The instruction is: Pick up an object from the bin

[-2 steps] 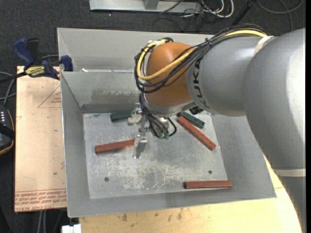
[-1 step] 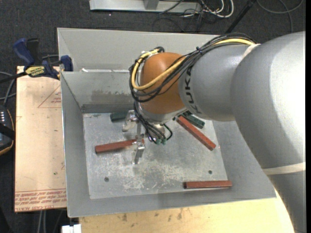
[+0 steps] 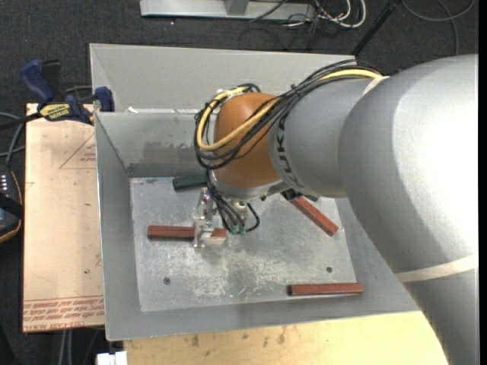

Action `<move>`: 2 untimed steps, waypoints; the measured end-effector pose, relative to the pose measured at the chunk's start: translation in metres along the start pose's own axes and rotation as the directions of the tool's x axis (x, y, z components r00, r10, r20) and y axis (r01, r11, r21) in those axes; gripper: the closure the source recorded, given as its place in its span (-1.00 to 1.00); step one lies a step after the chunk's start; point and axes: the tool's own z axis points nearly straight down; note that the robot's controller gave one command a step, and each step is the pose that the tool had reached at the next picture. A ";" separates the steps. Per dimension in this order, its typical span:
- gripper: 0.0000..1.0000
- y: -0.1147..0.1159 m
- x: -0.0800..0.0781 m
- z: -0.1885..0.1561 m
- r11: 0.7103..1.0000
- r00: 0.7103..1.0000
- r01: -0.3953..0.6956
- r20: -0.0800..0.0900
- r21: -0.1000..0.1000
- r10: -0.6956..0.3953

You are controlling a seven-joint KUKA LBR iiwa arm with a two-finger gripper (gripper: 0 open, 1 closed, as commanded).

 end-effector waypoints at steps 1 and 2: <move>1.00 0.000 0.000 0.000 1.000 1.000 0.000 0.000 0.000 0.000; 1.00 0.000 0.001 -0.004 1.000 1.000 0.000 -0.001 0.000 0.000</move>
Offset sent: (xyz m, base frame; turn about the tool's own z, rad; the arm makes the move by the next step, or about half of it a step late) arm 0.0000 0.0000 0.0590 0.0000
